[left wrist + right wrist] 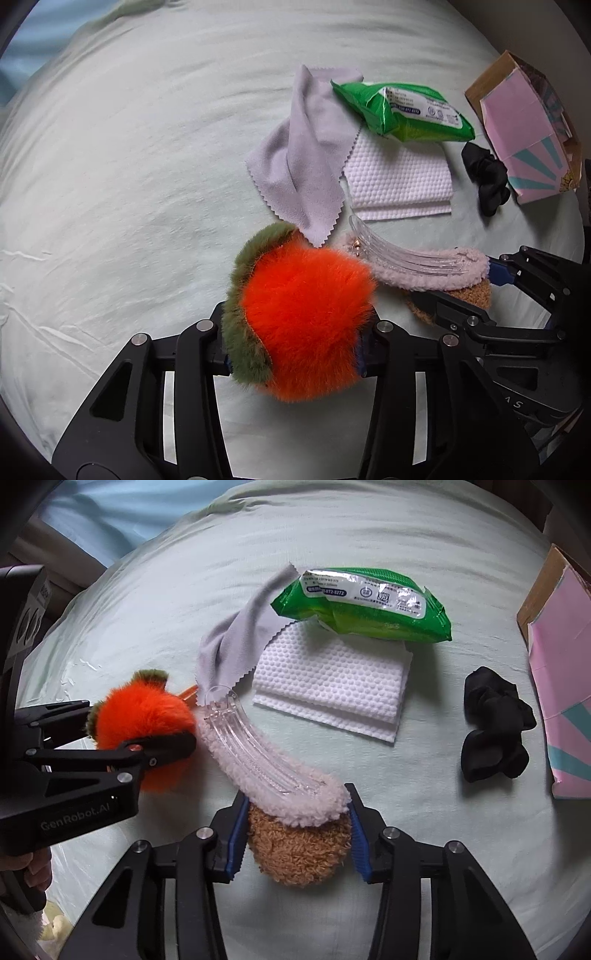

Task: Organize soft objects
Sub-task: 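Grasp the orange pompom with the left tool while the right tool grasps the brown slipper, then carry the orange pompom and brown slipper into the box and release both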

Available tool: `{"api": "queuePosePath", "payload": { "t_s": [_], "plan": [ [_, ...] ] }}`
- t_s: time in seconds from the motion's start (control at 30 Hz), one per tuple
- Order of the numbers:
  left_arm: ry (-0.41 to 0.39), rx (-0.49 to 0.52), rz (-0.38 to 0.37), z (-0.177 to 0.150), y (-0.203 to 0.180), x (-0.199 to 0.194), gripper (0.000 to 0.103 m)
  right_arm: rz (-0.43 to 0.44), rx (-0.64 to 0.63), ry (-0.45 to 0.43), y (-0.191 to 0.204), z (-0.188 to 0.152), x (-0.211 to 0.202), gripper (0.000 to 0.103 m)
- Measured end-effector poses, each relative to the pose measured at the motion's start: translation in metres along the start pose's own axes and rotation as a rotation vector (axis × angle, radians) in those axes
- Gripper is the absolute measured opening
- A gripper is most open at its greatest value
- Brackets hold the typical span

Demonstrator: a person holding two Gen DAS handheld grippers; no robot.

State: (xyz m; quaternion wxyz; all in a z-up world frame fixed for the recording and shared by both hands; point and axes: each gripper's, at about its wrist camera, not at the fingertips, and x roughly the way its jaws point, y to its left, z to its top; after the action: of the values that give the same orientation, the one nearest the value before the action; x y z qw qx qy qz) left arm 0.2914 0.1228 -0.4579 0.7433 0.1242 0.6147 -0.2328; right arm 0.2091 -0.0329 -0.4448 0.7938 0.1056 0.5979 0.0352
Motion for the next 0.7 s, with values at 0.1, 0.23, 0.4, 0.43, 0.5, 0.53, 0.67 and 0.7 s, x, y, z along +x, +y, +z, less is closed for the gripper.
{"api": "queuePosePath", "payload": {
  "t_s": [0.1,0.23,0.4,0.43,0.5,0.53,0.67,0.7],
  "plan": [
    [-0.022,-0.011,0.007,-0.004,-0.001,-0.014,0.040,-0.001,0.004,-0.016,-0.002,-0.005,-0.009,0.042],
    [-0.054,-0.025,0.020,-0.010,-0.004,-0.037,0.040,-0.002,0.004,-0.044,-0.007,-0.009,-0.029,0.042],
    [-0.115,-0.083,0.028,-0.020,-0.007,-0.078,0.040,-0.002,-0.004,-0.089,0.001,-0.019,-0.061,0.042],
    [-0.129,-0.091,0.031,-0.023,-0.009,-0.089,0.040,-0.002,-0.007,-0.099,0.009,-0.019,-0.066,0.042],
    [-0.152,-0.099,0.037,-0.025,-0.012,-0.106,0.040,-0.003,-0.014,-0.129,0.013,-0.023,-0.088,0.042],
    [-0.165,-0.102,0.042,-0.029,-0.016,-0.116,0.040,-0.003,-0.015,-0.141,0.016,-0.023,-0.097,0.042],
    [-0.228,-0.119,0.047,-0.040,-0.027,-0.160,0.040,0.002,-0.016,-0.199,0.022,-0.025,-0.142,0.042],
    [-0.244,-0.123,0.049,-0.043,-0.029,-0.172,0.040,0.003,-0.017,-0.216,0.023,-0.024,-0.156,0.042]
  ]
}}
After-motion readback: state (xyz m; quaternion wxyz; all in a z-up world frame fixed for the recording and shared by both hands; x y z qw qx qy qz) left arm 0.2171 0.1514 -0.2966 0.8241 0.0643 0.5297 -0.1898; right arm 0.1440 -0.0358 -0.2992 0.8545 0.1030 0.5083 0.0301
